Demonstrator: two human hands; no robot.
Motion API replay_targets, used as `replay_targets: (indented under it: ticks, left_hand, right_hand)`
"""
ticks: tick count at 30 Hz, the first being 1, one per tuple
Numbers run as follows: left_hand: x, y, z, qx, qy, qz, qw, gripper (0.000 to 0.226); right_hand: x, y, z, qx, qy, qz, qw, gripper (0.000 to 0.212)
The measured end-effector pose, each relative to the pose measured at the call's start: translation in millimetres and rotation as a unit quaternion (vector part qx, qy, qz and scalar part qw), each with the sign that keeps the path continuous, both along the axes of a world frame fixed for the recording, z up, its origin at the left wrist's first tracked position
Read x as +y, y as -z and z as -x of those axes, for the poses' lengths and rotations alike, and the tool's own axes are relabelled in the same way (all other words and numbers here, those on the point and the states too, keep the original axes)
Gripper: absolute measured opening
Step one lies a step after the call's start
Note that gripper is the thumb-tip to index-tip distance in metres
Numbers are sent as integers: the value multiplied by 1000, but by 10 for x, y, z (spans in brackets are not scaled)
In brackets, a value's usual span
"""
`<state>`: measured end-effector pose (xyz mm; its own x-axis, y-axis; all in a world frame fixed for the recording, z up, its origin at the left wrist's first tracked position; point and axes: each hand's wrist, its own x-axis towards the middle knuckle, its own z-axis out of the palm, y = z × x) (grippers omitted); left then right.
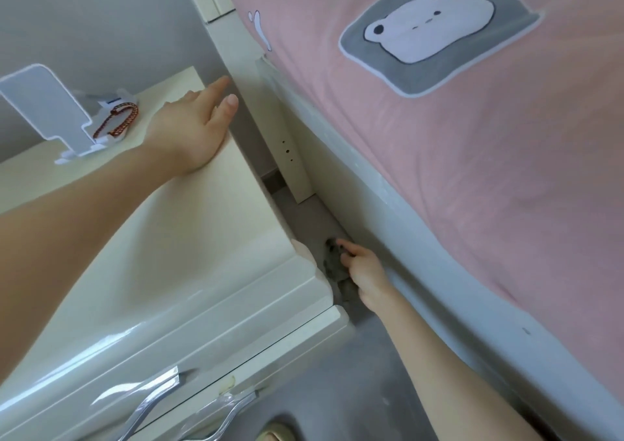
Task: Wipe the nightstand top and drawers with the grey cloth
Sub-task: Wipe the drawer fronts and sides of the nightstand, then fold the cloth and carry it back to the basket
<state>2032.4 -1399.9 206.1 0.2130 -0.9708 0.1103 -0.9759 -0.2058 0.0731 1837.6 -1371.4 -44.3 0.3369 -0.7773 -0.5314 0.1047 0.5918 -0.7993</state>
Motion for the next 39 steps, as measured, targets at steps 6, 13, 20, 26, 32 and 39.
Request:
replay_targets:
  ticks: [6,13,20,26,32,39]
  left_hand:
    - [327,-275,237,123,-15,78,989,49]
    - [1234,-774,582,448,-63,57,890,40]
    - [2030,-924,599,593,-92,78,796,34]
    - [2467,-695,388,637,-182,224,715,9]
    - [3280,-647,-410,600,-241,342,682,9]
    - [4172,-549,-1187,579,-241,331,705,13]
  right_hand:
    - [511,-1442,265,-194,99,154,964,44]
    - [950,-2486,207,-356,118,161,913,45]
    - [1205,-2830,-132,-393,-7,61,918,55]
    - [1428,-2743,-520,-277,-110,179,938,34]
    - [1678,-2506,-1159,-25,-208,473,856,27]
    - [2385,-2543,-2138,8,-301,596,744,44]
